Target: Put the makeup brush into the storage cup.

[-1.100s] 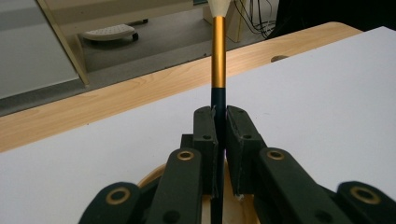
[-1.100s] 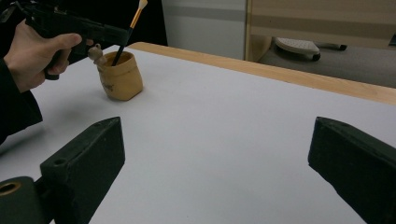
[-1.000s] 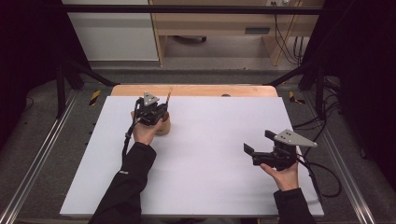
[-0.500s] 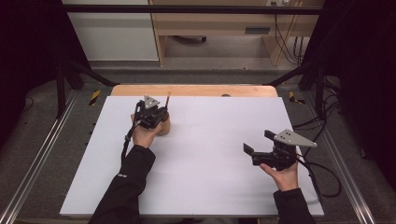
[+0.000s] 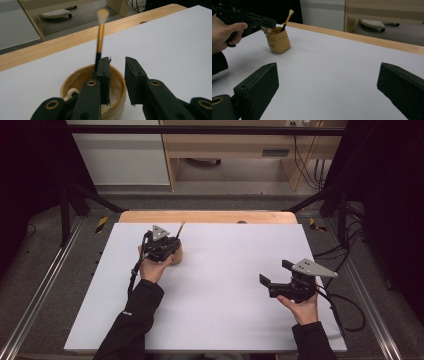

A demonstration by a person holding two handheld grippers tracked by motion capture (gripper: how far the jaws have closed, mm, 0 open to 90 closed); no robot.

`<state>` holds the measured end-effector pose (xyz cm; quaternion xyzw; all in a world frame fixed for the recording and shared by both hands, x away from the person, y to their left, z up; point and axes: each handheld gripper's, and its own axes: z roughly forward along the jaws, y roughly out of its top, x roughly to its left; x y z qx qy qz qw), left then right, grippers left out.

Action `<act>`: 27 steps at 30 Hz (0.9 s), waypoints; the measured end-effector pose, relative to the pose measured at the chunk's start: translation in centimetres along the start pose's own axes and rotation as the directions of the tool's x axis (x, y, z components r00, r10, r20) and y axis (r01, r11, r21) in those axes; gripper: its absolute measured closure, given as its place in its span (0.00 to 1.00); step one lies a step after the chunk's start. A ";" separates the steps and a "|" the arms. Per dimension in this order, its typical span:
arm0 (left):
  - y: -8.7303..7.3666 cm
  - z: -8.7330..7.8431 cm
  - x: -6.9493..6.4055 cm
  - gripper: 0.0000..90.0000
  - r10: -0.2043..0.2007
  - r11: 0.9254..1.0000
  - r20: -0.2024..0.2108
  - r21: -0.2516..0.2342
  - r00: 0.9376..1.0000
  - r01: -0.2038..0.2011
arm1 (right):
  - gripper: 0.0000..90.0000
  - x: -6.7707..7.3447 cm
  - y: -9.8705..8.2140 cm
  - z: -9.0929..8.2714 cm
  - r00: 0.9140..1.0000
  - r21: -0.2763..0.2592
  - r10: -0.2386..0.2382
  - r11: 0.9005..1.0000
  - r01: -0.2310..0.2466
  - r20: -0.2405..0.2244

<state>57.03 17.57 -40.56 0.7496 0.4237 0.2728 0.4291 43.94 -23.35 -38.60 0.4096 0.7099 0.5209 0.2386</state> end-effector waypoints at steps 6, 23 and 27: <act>-0.2 -1.2 0.4 0.76 -0.018 1.000 0.024 -0.022 1.000 0.018 | 0.05 0.0 0.0 0.1 1.000 -0.001 0.002 1.000 -0.002 0.002; -0.7 -4.7 0.3 0.54 -0.030 0.996 0.081 -0.083 0.996 0.037 | 0.04 0.0 -0.1 0.1 1.000 0.002 -0.004 1.000 0.004 0.004; -0.9 -5.5 0.1 0.50 -0.012 0.996 0.088 -0.090 0.996 0.019 | 0.04 0.0 -0.1 0.1 1.000 0.001 -0.002 1.000 0.002 0.007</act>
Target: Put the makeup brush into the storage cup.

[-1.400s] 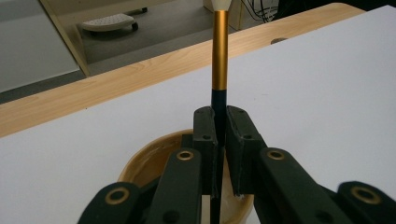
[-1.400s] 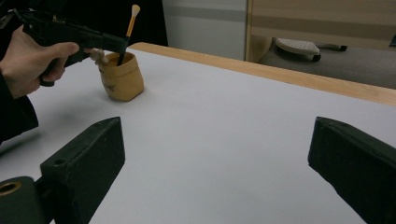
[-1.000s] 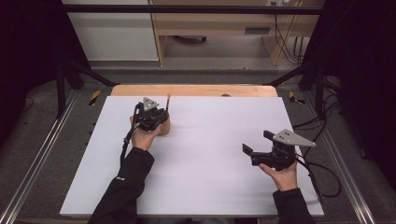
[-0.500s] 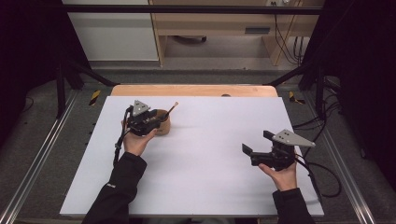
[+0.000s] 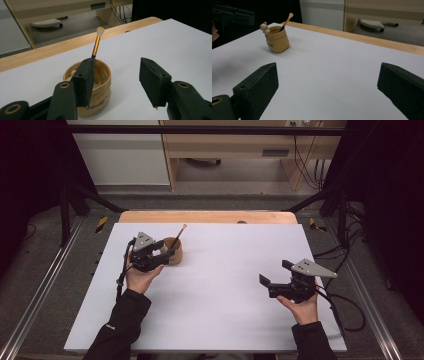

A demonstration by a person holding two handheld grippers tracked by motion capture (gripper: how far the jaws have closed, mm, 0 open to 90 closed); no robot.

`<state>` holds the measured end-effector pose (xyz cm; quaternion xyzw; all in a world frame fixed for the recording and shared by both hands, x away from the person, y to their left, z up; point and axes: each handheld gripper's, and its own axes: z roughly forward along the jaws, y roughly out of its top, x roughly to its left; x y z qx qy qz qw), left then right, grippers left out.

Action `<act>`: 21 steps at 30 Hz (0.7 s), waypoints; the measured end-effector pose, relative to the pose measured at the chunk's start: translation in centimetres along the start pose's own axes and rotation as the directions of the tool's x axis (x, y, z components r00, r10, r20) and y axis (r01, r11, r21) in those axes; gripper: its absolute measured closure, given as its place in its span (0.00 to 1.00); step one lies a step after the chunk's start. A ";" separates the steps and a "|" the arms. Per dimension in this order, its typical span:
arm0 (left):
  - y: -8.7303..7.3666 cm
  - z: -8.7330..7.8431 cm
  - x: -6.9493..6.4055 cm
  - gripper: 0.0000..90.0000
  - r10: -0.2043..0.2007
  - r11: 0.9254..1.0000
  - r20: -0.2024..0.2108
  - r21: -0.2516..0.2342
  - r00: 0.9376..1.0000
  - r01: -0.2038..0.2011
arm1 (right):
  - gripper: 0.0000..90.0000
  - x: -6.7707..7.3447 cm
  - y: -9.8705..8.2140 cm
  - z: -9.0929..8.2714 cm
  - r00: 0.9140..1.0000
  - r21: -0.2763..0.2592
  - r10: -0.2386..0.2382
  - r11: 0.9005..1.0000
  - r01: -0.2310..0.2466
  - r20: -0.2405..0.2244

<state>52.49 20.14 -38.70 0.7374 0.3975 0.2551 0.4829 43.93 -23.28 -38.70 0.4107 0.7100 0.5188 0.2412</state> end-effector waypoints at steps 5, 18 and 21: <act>-0.1 -0.9 -0.2 0.45 0.014 1.000 0.015 -0.015 1.000 -0.013 | 0.04 0.0 -0.1 0.1 1.000 0.003 -0.007 1.000 0.007 0.003; -0.8 -3.6 -0.9 0.31 0.040 0.998 0.039 -0.048 0.998 -0.038 | 0.04 0.1 -0.1 0.0 1.000 0.001 -0.005 1.000 0.005 -0.001; -0.9 -4.0 -0.9 0.28 0.048 0.998 0.043 -0.043 0.998 -0.046 | 0.04 0.1 -0.1 0.0 1.000 0.002 -0.004 1.000 0.004 -0.001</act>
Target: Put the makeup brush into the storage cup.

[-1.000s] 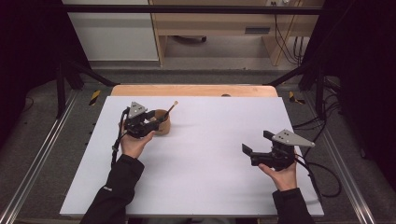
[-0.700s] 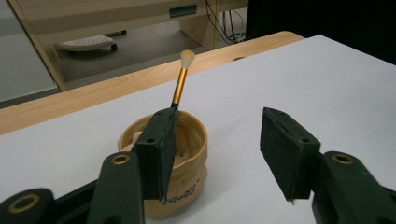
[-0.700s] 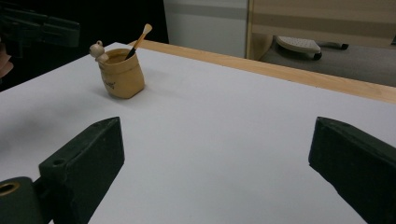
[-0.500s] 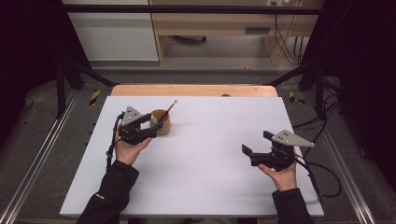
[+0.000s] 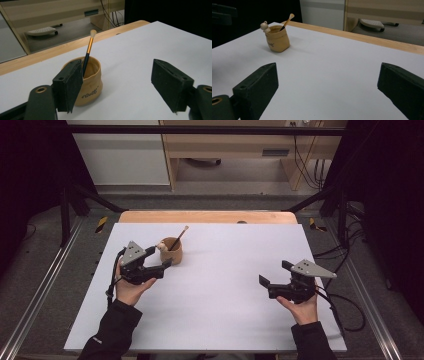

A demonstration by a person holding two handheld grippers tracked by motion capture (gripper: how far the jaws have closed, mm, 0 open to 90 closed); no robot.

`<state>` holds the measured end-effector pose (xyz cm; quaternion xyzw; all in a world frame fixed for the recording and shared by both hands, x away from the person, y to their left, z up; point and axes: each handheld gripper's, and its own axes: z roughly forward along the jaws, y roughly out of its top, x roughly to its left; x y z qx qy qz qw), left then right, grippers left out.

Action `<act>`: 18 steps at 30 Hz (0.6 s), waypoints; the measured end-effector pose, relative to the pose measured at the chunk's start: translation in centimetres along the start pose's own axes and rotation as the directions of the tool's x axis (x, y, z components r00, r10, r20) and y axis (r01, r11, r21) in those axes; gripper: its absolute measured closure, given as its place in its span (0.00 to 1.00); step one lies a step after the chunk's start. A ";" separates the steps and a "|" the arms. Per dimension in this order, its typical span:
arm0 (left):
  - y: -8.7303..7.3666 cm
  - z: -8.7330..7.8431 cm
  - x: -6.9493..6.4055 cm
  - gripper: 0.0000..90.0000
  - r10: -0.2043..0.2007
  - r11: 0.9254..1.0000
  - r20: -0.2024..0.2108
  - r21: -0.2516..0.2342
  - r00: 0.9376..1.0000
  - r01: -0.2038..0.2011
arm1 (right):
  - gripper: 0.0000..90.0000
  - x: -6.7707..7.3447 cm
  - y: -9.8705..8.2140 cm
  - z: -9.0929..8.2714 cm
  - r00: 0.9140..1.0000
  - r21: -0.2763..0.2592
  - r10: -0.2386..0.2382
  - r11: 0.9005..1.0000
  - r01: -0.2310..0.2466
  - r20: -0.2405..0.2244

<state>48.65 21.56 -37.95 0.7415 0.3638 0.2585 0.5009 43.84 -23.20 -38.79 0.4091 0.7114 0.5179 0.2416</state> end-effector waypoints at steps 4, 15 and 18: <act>-0.3 -0.5 -0.3 0.25 0.013 1.000 0.001 0.001 1.000 -0.013 | 0.04 0.0 0.0 0.0 1.000 0.001 0.001 1.000 -0.001 0.001; -0.8 -1.9 -0.8 0.18 0.033 0.999 0.014 -0.008 0.999 -0.033 | 0.04 0.1 0.0 0.0 1.000 0.003 0.002 1.000 -0.002 -0.003; -1.2 -2.4 -0.9 0.16 0.044 0.999 0.015 0.002 0.999 -0.044 | 0.04 0.1 -0.1 0.0 1.000 0.004 0.003 1.000 -0.003 -0.003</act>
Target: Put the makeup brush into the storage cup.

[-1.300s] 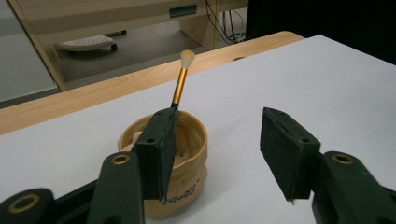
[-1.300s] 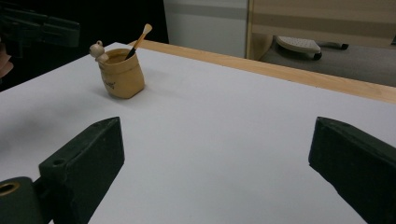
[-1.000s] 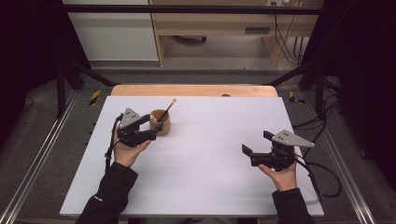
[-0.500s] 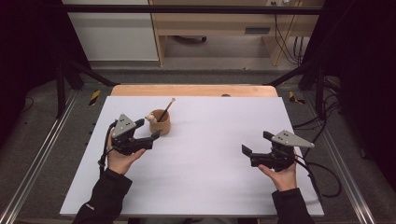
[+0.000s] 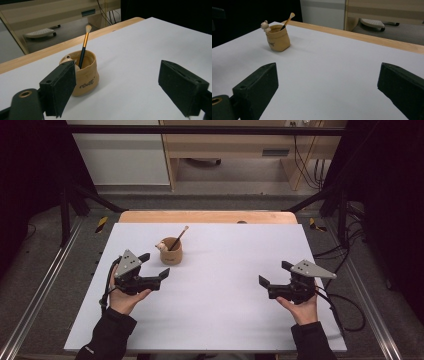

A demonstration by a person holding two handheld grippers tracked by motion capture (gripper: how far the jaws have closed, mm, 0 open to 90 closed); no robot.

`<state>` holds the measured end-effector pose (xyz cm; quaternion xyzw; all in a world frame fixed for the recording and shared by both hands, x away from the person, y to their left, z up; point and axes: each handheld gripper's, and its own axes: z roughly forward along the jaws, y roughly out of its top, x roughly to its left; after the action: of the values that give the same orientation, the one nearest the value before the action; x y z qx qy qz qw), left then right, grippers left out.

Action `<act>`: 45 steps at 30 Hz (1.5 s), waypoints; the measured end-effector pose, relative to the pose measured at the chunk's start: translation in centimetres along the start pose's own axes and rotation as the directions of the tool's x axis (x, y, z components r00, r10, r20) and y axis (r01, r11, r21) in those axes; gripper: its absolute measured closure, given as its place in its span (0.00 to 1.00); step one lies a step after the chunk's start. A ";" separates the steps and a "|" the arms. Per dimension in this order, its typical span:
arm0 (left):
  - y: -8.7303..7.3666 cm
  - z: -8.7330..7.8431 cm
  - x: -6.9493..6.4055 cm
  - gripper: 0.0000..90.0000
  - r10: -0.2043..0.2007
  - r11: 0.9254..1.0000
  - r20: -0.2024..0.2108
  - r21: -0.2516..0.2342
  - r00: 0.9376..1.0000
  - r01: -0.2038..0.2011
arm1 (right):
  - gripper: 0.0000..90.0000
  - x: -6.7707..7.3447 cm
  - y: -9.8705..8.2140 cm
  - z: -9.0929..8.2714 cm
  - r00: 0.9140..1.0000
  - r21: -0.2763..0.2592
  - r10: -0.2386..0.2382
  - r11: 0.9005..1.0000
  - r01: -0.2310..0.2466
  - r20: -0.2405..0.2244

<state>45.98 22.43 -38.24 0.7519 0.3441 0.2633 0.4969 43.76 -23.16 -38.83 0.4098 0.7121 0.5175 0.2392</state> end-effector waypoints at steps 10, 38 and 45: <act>-0.9 -1.0 0.3 0.14 -0.015 1.000 0.006 -0.007 1.000 0.015 | 0.04 0.0 0.0 0.0 1.000 0.002 -0.004 1.000 0.004 -0.003; -3.2 -3.8 1.2 0.10 -0.020 1.000 -0.020 -0.002 1.000 0.020 | 0.04 0.0 -0.3 0.0 1.000 0.007 0.000 1.000 0.000 -0.002; -3.8 -4.2 1.9 0.09 -0.035 0.999 -0.030 0.001 0.999 0.035 | 0.04 -0.1 -0.3 -0.1 1.000 0.007 0.002 1.000 -0.002 -0.002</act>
<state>43.09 27.28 -40.11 0.7420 0.3649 0.2657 0.4957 43.63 -23.31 -39.10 0.4110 0.7137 0.5155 0.2365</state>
